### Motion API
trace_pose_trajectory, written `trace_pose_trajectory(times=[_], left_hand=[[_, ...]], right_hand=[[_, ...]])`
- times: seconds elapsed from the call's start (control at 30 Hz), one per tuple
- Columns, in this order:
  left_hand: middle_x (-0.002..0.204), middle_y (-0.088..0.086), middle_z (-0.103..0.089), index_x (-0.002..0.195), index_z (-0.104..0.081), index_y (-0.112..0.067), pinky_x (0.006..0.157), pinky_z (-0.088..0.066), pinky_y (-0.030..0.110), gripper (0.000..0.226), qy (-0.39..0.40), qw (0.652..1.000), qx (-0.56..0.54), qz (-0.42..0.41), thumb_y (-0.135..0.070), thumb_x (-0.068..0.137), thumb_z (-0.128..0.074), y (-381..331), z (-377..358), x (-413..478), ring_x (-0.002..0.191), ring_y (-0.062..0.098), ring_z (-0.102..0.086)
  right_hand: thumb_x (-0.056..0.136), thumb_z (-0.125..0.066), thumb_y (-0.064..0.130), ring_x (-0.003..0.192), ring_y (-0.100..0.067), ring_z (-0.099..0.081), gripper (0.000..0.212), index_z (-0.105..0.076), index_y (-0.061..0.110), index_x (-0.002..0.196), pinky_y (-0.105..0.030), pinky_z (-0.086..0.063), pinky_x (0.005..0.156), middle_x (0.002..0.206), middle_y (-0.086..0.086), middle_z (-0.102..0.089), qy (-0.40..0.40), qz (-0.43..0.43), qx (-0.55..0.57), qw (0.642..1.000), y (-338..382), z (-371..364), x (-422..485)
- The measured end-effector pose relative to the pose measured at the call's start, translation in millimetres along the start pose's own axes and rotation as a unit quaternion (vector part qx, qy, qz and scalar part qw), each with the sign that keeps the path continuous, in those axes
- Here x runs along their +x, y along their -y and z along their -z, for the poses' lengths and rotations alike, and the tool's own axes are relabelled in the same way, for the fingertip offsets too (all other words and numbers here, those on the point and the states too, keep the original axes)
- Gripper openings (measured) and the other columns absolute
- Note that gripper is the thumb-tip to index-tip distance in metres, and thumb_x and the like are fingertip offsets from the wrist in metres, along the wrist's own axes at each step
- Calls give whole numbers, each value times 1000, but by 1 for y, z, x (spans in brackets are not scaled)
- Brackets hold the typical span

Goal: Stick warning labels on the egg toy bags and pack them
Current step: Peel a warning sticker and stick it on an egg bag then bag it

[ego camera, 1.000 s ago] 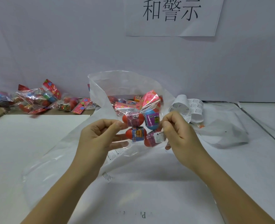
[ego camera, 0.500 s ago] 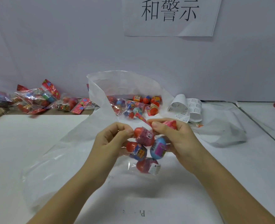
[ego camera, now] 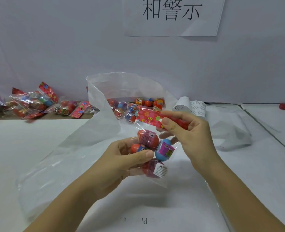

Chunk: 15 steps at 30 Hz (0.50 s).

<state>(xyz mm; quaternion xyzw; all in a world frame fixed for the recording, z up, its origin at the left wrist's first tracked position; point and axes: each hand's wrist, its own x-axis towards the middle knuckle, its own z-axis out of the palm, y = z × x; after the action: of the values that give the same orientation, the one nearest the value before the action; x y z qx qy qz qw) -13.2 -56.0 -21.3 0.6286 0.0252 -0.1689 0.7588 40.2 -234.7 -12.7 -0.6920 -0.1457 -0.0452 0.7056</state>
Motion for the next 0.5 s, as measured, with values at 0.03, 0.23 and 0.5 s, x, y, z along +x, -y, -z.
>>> trace_pose_trajectory(times=[0.03, 0.23, 0.5], left_hand=[[107, 10, -74, 120, -65, -12, 71, -61, 30, 60, 2, 1000, 1, -2, -22, 62, -78, 0, 0, -1, 97, 26, -73], [110, 11, -73, 118, -67, -15, 78, -60, 30, 56, -17, 998, -19, -50, -33, 66, -79, 0, 3, -3, 99, 26, -72], [103, 15, -74, 96, -78, -14, 70, -59, 28, 35, -75, 989, -71, -103, -31, 66, -81, -4, 2, -2, 93, 26, -73]], right_hand=[[71, -67, 38, 68, -13, -72, 27, -67, 36, 98, -21, -55, 52, 83, 12, -75, -2, 2, 1, 1000, -1, 0, 0], [51, -75, 71, 82, -19, -72, 79, -58, 31, 117, -32, -57, 57, 108, 0, -71, 54, -147, 115, 981, -5, -4, 0], [69, -69, 36, 73, -18, -69, 33, -72, 16, 95, -34, -55, 54, 86, -4, -73, 67, -127, 114, 983, -10, -11, -4]])
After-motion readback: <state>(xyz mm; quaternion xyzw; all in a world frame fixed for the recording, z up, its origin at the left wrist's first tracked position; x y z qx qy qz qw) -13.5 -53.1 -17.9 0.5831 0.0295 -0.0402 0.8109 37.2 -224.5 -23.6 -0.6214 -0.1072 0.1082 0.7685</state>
